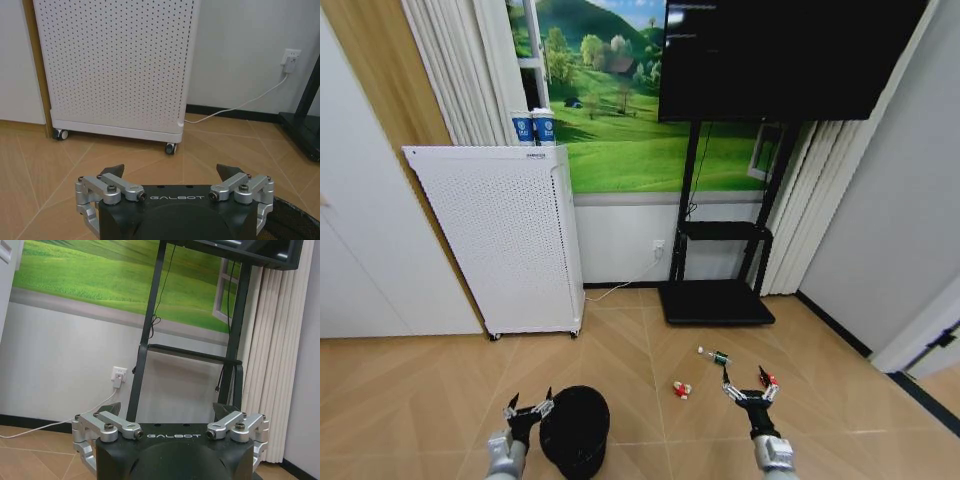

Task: Pick up the trash bin and place the garbage on the floor into it.

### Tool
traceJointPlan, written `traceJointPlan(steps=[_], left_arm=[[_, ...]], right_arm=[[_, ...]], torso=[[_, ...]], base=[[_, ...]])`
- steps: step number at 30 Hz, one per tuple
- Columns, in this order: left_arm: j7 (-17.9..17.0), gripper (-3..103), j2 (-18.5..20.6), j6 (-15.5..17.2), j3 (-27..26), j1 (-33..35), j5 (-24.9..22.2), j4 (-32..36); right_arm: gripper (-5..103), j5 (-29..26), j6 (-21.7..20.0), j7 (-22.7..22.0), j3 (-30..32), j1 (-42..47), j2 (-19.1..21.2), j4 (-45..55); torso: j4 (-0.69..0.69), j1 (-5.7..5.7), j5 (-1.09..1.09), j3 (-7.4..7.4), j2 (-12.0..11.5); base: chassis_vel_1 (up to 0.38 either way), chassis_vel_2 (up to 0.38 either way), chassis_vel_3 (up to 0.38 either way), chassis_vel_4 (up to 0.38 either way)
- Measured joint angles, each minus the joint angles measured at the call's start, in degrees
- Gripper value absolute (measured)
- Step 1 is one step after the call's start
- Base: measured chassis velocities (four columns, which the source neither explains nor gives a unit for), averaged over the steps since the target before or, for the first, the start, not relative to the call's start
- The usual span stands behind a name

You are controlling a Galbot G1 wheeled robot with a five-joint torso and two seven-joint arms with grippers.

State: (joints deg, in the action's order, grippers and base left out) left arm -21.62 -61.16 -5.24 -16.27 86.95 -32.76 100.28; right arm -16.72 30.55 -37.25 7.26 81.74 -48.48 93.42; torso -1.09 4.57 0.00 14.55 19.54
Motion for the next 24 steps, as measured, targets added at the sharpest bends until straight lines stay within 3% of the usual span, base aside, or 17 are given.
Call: traceJointPlan(steps=[14, 24], left_arm=[[-1.2, 100, -1.9, -1.4, -0.9, 3.9, 1.1, 1.3], [-1.0, 100, -3.6, -1.8, -1.5, 4.5, 0.7, -0.6]], right_arm=[[100, 0.7, 0.1, -0.1, -0.2, -0.2, -0.3, -1.2], [100, 0.9, 0.1, -0.3, -0.8, -0.6, -0.7, -2.1]], torso=[[0.0, -1.05, 0.0, -1.87, -2.9], [0.01, -1.18, 0.0, -1.92, -3.1]], base=[[0.0, 0.0, 0.0, 0.0], [0.0, 0.0, 0.0, 0.0]])
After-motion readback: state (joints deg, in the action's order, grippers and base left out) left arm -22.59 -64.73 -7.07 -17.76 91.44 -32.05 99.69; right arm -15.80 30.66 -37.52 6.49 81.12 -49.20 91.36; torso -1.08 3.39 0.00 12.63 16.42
